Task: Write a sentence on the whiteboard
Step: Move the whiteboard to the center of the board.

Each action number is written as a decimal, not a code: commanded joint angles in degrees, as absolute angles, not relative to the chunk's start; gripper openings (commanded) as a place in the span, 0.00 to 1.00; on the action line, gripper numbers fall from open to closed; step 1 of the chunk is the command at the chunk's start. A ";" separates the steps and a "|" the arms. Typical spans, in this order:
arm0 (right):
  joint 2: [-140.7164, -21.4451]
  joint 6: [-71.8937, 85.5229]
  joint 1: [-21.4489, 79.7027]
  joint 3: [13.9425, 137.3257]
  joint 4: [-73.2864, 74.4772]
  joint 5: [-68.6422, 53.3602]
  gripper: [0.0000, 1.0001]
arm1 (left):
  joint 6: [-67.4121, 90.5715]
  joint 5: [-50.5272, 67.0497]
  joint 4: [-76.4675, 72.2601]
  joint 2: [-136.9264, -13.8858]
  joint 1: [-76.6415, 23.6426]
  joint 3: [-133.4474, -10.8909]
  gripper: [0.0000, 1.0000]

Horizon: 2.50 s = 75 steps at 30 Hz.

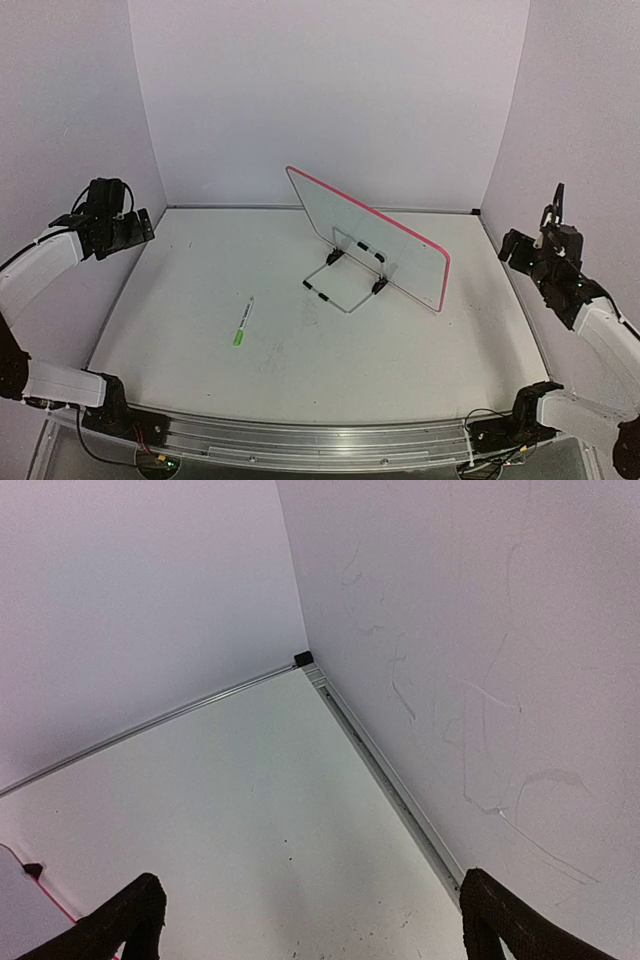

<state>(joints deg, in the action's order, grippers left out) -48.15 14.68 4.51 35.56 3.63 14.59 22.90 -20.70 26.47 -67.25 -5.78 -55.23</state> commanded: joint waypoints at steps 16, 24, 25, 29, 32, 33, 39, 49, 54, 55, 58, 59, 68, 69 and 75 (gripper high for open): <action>-58.46 13.79 4.37 45.51 12.92 -3.80 0.98 | 43.50 -16.96 27.58 -85.26 -35.79 -67.18 0.95; -57.02 12.94 4.37 44.94 13.16 -4.45 0.98 | 54.39 -10.82 15.76 -100.94 -45.51 -72.59 0.72; -56.90 12.92 4.37 44.92 13.18 -4.66 0.98 | 55.73 -9.51 14.33 -103.55 -46.10 -73.57 0.70; -56.77 12.61 4.37 44.82 13.34 -5.85 0.98 | 59.01 -5.39 10.73 -111.66 -47.12 -76.99 0.63; -56.63 12.22 4.36 44.98 13.64 -6.42 0.98 | 59.56 -3.72 10.36 -116.17 -47.28 -80.33 0.57; -56.58 12.14 4.37 45.08 13.80 -6.48 0.98 | 59.48 -3.53 10.90 -117.50 -47.29 -81.50 0.56; -56.39 12.13 4.38 45.54 13.97 -7.16 0.98 | 59.12 -3.73 12.36 -123.30 -47.29 -86.38 0.49; -57.10 11.97 4.37 45.63 14.08 -8.03 0.98 | 57.92 -9.28 17.46 -129.36 -46.96 -92.66 0.40; -57.20 11.71 4.39 45.95 14.08 -8.61 0.98 | 58.00 -11.60 20.28 -131.46 -46.09 -93.93 0.28; -57.34 11.55 4.37 46.03 14.09 -9.02 0.98 | 57.97 -12.03 20.71 -131.75 -45.87 -94.04 0.27; -57.81 11.08 4.35 46.31 14.07 -10.90 0.98 | 57.58 -13.05 22.20 -132.96 -45.06 -94.55 0.25; -58.10 10.89 4.38 46.42 14.06 -11.73 0.98 | 57.18 -13.21 22.62 -133.27 -44.77 -94.80 0.23; -61.39 10.32 4.68 47.72 13.98 -23.42 0.98 | 49.76 -11.54 23.17 -137.65 -40.97 -98.65 0.08; -61.63 10.63 4.94 47.79 13.92 -23.96 0.98 | 48.36 -10.98 22.70 -138.13 -40.57 -99.10 0.07; -63.90 13.09 9.43 47.71 12.61 -24.55 0.98 | 36.85 -5.71 18.56 -141.44 -37.55 -102.58 0.00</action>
<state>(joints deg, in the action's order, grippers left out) -62.33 11.48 6.09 45.43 14.16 -22.62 47.13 -8.02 16.25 -135.70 -40.66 -101.07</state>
